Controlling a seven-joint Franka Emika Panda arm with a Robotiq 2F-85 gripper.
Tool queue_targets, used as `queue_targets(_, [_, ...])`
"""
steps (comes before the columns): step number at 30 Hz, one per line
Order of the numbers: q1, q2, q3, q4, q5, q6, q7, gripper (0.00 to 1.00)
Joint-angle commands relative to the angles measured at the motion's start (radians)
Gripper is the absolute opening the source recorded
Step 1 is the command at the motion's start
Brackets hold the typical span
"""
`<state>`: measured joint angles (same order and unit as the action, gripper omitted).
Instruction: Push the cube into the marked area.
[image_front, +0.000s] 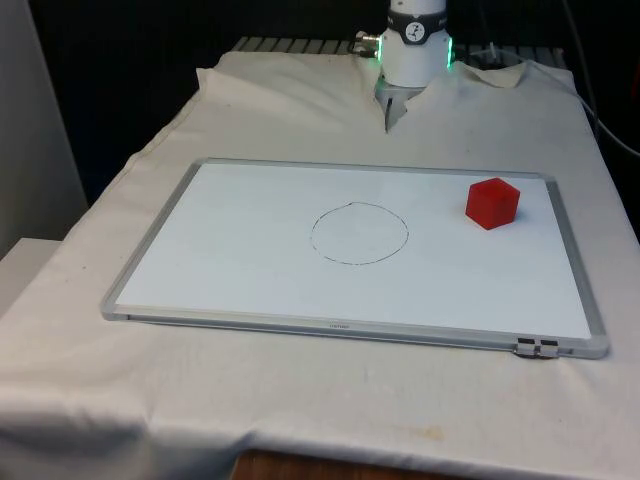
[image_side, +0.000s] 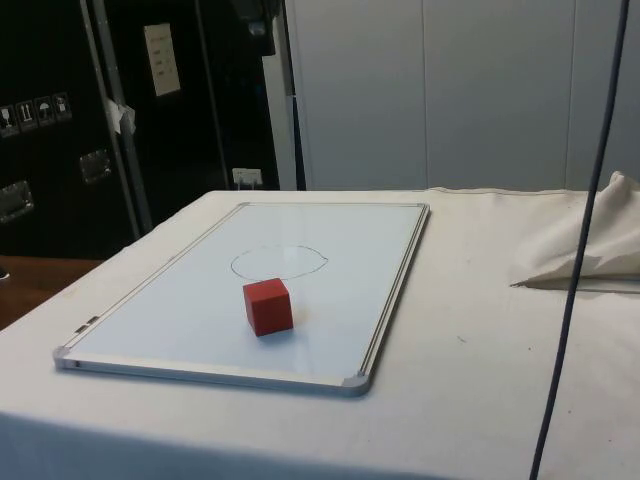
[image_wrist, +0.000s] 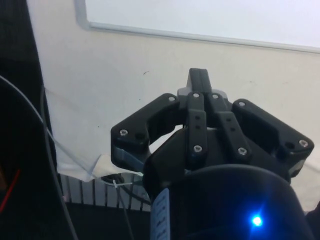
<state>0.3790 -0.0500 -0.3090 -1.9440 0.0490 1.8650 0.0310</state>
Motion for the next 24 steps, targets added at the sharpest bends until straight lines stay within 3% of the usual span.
queue_targets(1, [0.004, -0.016, 0.008, -0.02, -0.001, 0.019, 0.015, 0.0])
queue_targets(2, [0.0, -0.007, 0.006, -0.009, 0.0, 0.003, 0.006, 0.0])
queue_targets(11, [0.005, -0.059, 0.073, -0.098, -0.002, 0.064, 0.069, 0.0])
queue_targets(12, [0.0, -0.052, 0.072, -0.089, 0.0, 0.05, 0.059, 0.0])
queue_targets(13, [0.005, -0.061, 0.08, -0.106, -0.002, 0.07, 0.075, 0.0])
queue_targets(19, [0.004, -0.066, 0.132, -0.156, 0.001, 0.115, 0.115, 0.0])
queue_targets(20, [0.0, -0.062, 0.127, -0.145, 0.0, 0.099, 0.104, 0.0])
queue_targets(24, [0.005, -0.059, 0.167, -0.183, 0.004, 0.151, 0.143, 0.0])
